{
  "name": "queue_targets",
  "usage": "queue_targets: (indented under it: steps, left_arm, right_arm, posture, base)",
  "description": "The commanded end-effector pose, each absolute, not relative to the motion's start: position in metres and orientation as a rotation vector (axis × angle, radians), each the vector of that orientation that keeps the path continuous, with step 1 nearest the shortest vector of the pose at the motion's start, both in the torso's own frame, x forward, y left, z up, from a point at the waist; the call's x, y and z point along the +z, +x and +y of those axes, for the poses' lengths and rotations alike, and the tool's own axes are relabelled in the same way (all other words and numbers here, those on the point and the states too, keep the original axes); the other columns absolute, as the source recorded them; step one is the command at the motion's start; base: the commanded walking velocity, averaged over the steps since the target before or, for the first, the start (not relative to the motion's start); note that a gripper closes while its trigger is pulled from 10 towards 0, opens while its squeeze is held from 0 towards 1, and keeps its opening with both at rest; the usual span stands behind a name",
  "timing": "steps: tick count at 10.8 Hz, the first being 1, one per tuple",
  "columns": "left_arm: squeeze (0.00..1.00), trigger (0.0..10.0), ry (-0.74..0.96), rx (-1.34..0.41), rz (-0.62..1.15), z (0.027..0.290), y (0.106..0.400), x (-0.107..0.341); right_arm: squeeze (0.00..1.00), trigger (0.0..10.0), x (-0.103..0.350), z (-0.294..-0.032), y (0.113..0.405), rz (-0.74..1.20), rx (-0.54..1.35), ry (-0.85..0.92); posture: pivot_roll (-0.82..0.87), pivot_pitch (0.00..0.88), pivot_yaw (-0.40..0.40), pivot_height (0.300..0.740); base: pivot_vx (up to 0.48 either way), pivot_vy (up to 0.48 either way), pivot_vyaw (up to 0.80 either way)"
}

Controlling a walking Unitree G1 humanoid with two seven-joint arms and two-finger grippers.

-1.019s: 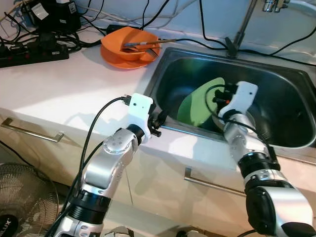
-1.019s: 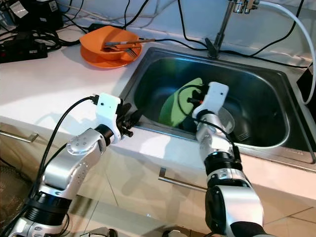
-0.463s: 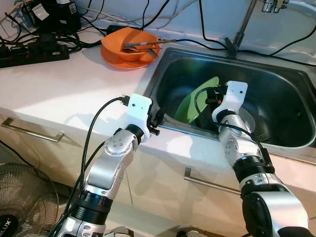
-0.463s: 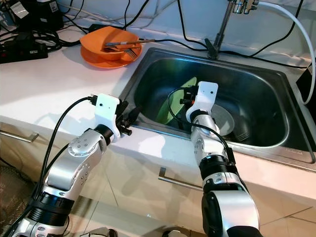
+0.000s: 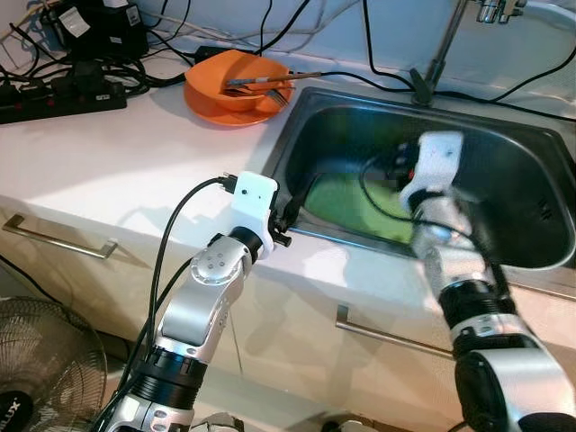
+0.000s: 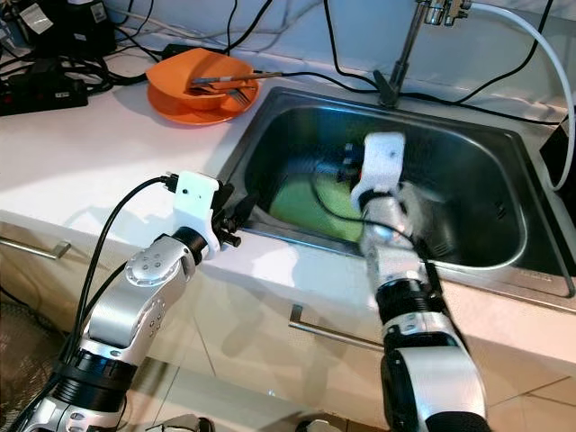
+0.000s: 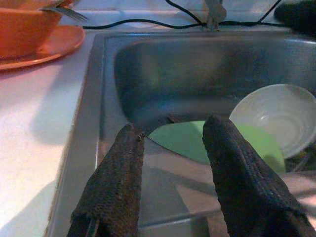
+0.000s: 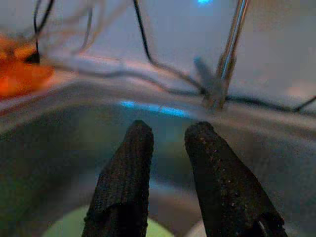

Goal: Kitchen organization

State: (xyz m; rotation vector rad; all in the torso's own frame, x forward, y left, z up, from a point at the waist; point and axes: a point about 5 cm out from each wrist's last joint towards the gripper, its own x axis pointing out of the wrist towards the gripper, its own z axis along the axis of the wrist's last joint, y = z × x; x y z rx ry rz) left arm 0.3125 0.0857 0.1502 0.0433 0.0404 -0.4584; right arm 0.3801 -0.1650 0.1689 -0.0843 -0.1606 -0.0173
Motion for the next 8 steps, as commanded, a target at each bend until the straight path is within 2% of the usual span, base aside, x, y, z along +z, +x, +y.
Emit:
queue_targets:
  steps: [1,5,8]
  left_arm:
    - [0.00,10.0,0.049,-0.435,0.102,0.089,0.314,0.138]
    - [0.00,10.0,0.083,-0.144,-0.230,0.127,0.326,0.178]
    - [0.00,10.0,0.114,-0.084,-0.374,0.131,0.329,0.201]
  right_arm:
    - [0.00,10.0,0.174,-0.167,0.378,-0.196,-0.026,-0.101]
    - [0.00,10.0,0.185,-0.141,0.350,-0.382,0.046,0.025]
    - [0.00,10.0,0.182,-0.123,0.343,-0.366,0.076,0.058]
  posture:
    - [0.06,0.060,-0.040,0.740]
    - [0.05,0.075,-0.037,0.740]
    - [0.05,0.070,-0.039,0.740]
  base:
    - [0.000,0.000,0.00]
    - [0.000,0.000,0.00]
    - [0.000,0.000,0.00]
